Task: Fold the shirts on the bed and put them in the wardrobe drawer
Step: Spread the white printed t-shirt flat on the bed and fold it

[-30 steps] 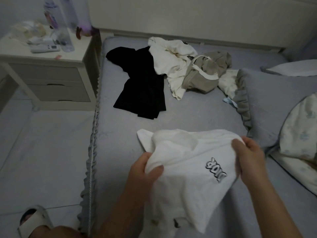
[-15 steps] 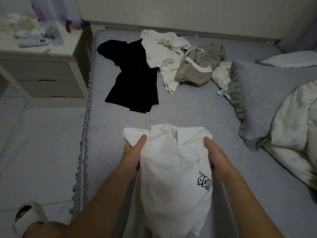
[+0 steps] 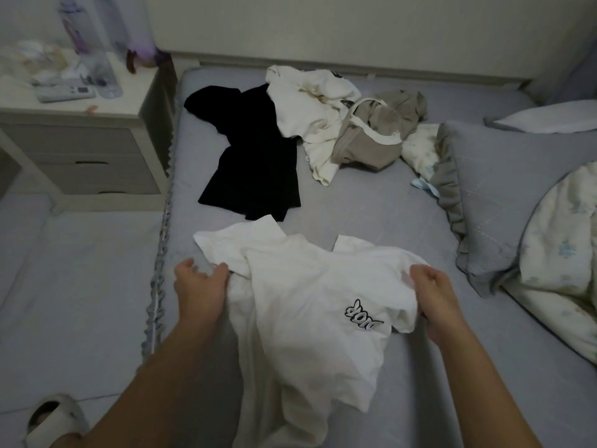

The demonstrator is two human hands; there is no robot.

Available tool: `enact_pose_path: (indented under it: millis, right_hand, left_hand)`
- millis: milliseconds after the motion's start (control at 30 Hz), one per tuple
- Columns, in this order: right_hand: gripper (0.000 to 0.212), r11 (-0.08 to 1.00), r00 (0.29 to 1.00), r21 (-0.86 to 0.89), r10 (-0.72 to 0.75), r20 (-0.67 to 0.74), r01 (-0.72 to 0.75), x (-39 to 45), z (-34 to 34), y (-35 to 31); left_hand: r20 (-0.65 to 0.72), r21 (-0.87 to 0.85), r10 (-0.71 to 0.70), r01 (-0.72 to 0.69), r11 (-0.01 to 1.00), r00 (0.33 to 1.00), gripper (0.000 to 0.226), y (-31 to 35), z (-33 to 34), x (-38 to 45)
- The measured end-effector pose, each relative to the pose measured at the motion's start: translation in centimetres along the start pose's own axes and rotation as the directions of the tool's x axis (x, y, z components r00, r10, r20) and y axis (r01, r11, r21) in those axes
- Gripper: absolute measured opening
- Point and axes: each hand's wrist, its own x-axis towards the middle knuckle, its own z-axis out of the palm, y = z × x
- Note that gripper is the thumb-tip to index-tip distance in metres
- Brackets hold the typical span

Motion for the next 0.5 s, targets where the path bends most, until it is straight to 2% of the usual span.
enact_pose_path:
  millis: [67,100,167,200,233,267,333,367,433,500]
  right_hand:
    - [0.032,0.97,0.98,0.239,0.002,-0.198,0.046,0.0,-0.3,0.2]
    - [0.023,0.922,0.973,0.386,0.081,-0.215,0.008,-0.1,-0.4,0.6]
    - [0.018,0.844,0.965,0.526,0.216,-0.148,-0.108,-1.2,-0.2,2.0]
    - [0.019,0.851,0.971,0.503,0.225,-0.087,-0.152,-1.9,0.2,2.8]
    - [0.019,0.848,0.976,0.497,0.217,-0.008,-0.185,-2.8,0.8,3.4]
    - [0.025,0.833,0.976,0.508,0.185,0.116,-0.218,-3.4,1.4,3.8]
    - [0.05,0.781,0.906,0.546,0.06,0.418,-0.303,-4.5,2.3,3.6]
    - [0.057,0.767,0.862,0.545,0.022,0.507,-0.34,-5.0,2.5,2.9]
    - [0.062,0.825,0.818,0.427,0.073,0.571,-0.371,-5.6,2.9,1.5]
    - [0.066,0.875,0.814,0.285,0.184,0.552,-0.391,-6.1,2.9,0.5]
  left_hand:
    - [0.18,0.063,0.044,-0.056,0.996,0.983,0.058,-0.9,0.6,-2.6]
    - [0.3,0.071,0.021,-0.044,0.996,0.954,0.061,-1.4,0.9,-4.3]
    - [0.504,0.128,-0.026,-0.045,0.991,0.864,0.078,-2.9,1.5,-7.6]
    - [0.551,0.224,-0.027,-0.116,0.968,0.834,0.084,-3.8,2.0,-8.8]
    - [0.55,0.311,-0.005,-0.199,0.929,0.835,0.08,-4.5,2.5,-9.6]
    - [0.521,0.345,0.035,-0.248,0.905,0.853,0.067,-4.9,3.0,-10.2]
    - [0.446,0.235,0.111,-0.236,0.943,0.888,0.04,-4.1,3.3,-11.1]
    - [0.392,0.139,0.141,-0.21,0.968,0.909,0.035,-3.3,3.1,-11.5]
    - [0.205,-0.057,0.222,-0.215,0.975,0.953,0.03,-1.6,1.9,-11.9]
    - [0.019,-0.224,0.336,-0.324,0.919,0.942,0.03,0.5,0.3,-12.5]
